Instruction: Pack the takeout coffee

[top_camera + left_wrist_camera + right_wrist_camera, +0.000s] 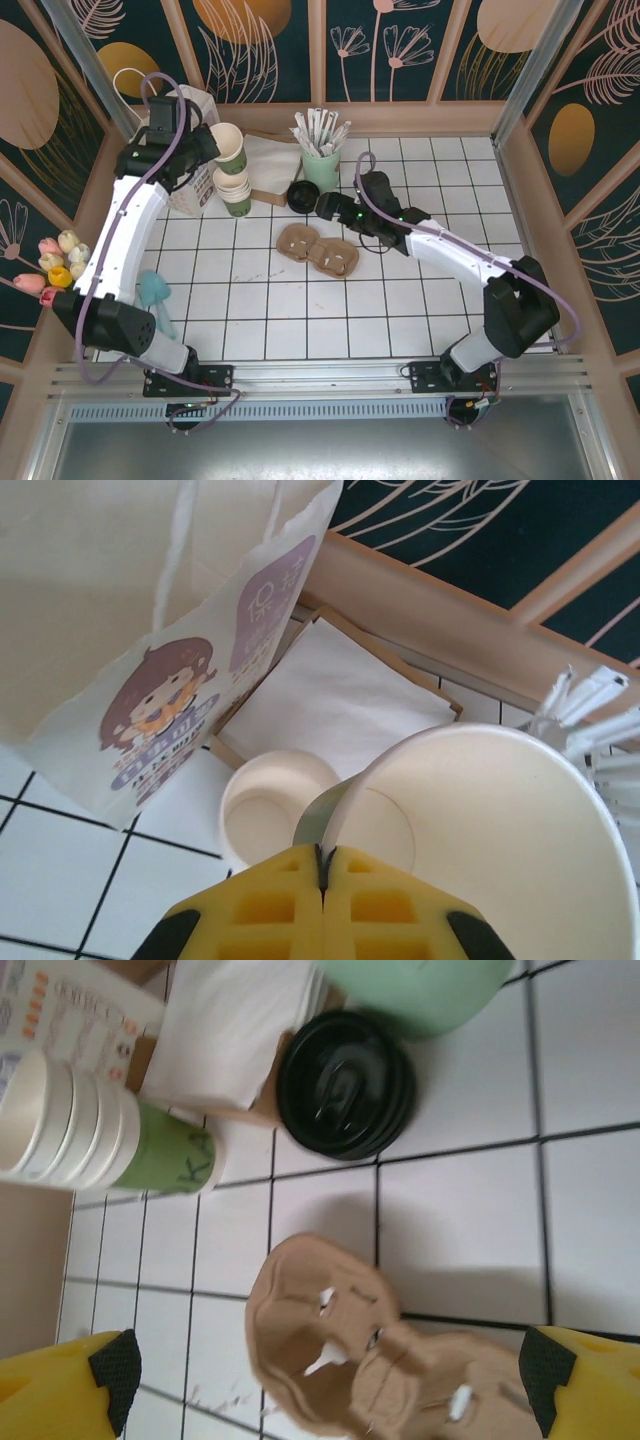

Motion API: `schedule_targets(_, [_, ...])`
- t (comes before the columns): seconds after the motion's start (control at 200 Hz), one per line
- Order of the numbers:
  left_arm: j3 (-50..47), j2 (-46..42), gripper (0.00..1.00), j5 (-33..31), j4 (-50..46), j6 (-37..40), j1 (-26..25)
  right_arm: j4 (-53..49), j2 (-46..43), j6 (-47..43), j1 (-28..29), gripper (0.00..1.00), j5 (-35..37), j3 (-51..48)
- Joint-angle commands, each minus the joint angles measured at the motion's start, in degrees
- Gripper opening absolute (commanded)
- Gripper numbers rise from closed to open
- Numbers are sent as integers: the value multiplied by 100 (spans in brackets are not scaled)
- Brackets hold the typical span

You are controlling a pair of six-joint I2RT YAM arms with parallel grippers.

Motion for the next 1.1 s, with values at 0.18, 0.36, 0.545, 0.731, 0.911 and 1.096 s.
schedule_targets(0.18, [-779, -820, 0, 34, -1597, 653, 7, -534, 1125, -858, 748, 98, -1498, 1216])
schedule_targets(0.36, [-1903, -1457, 0, -40, -1417, 554, 8, -1333, 2062, -1370, 1207, 99, -2003, 2117])
schedule_targets(0.545, [-2577, -1759, 0, -566, -1303, 300, 6, -1702, 2723, -1182, 1342, 99, -1919, 2586])
schedule_targets(0.731, [-2885, -1764, 0, -760, -1225, 172, 13, -1724, 2869, -956, 1325, 99, -1365, 2577])
schedule_targets(0.911, [-3301, -1903, 0, 182, -545, 63, -67, -1617, 2519, -384, 1081, 99, -249, 2059])
schedule_targets(1.096, [-3668, -1897, 0, 751, 213, -70, -393, -1455, 2099, -215, 514, 99, 255, 1381])
